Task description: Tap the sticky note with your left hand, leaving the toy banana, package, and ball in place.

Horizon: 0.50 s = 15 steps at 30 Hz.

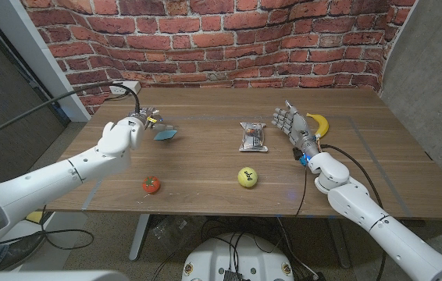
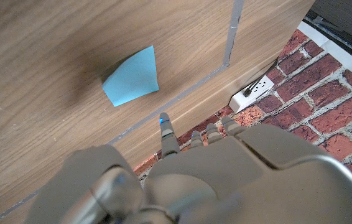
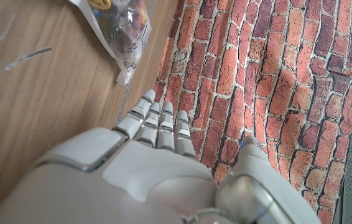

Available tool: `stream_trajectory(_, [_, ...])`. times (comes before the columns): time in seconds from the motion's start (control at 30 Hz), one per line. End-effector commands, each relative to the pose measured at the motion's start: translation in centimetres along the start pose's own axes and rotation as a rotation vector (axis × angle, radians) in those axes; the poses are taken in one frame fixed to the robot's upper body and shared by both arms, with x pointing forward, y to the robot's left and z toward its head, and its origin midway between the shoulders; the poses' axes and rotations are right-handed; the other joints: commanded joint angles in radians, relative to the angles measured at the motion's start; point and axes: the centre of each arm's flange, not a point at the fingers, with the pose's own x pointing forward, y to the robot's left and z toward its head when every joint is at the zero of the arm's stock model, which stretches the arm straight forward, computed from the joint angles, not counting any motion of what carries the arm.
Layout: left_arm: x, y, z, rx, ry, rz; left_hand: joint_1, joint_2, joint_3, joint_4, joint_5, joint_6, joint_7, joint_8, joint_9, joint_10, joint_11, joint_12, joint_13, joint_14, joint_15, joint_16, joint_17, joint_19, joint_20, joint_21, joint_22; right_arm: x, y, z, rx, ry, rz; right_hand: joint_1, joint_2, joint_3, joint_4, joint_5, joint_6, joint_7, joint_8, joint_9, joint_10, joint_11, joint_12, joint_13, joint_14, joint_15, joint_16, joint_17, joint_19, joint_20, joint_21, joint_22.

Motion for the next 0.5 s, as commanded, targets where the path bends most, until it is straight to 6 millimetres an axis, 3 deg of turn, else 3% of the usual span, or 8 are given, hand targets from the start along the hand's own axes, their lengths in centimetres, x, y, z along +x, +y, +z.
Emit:
stream_trajectory(0.03, [0.20, -1.31, 1.41, 0.020, -0.008, -0.011, -0.003, -0.007, -0.010, 0.003, 0.006, 0.009, -0.001, 0.008, 0.001, -0.075, -0.016, -0.005, 0.003, -0.125, -0.009, 0.002, 0.002, -0.063, -0.012, 0.003, 0.004, -0.37, -0.11, 0.36, -0.009, 0.006, 0.009, 0.001, 0.006, 0.001, -0.003, 0.003, 0.005, -0.007, 0.004, 0.003, 0.008, -0.002, 0.003, 0.002, 0.002, -0.001, 0.003, 0.002, -0.004, 0.003, -0.001, 0.004])
stream_trajectory(0.27, [0.46, -1.70, 1.86, 0.023, -0.009, -0.010, -0.018, -0.001, -0.011, 0.007, 0.007, -0.063, -0.009, -0.006, 0.002, -0.136, -0.018, -0.011, 0.004, -0.165, 0.005, -0.001, 0.003, -0.099, -0.020, -0.001, 0.005, -0.67, -0.09, 0.40, -0.012, 0.002, 0.008, 0.000, 0.007, 0.001, -0.003, 0.003, 0.005, -0.007, 0.004, 0.003, 0.008, -0.002, 0.003, 0.002, 0.002, -0.001, 0.004, 0.002, -0.005, 0.003, -0.002, 0.005])
stream_trajectory(0.5, [0.50, -2.20, 2.03, 0.016, -0.027, -0.028, -0.025, 0.001, -0.012, 0.008, 0.008, -0.063, -0.006, 0.003, 0.002, -0.148, -0.018, -0.007, 0.004, -0.188, 0.011, -0.002, 0.003, -0.136, -0.026, -0.009, 0.005, -0.75, 0.11, 0.43, -0.008, 0.003, 0.005, -0.001, 0.007, 0.001, -0.003, 0.003, 0.006, -0.007, 0.004, 0.003, 0.009, -0.003, 0.003, 0.002, 0.002, -0.001, 0.003, 0.002, -0.005, 0.003, -0.003, 0.005])
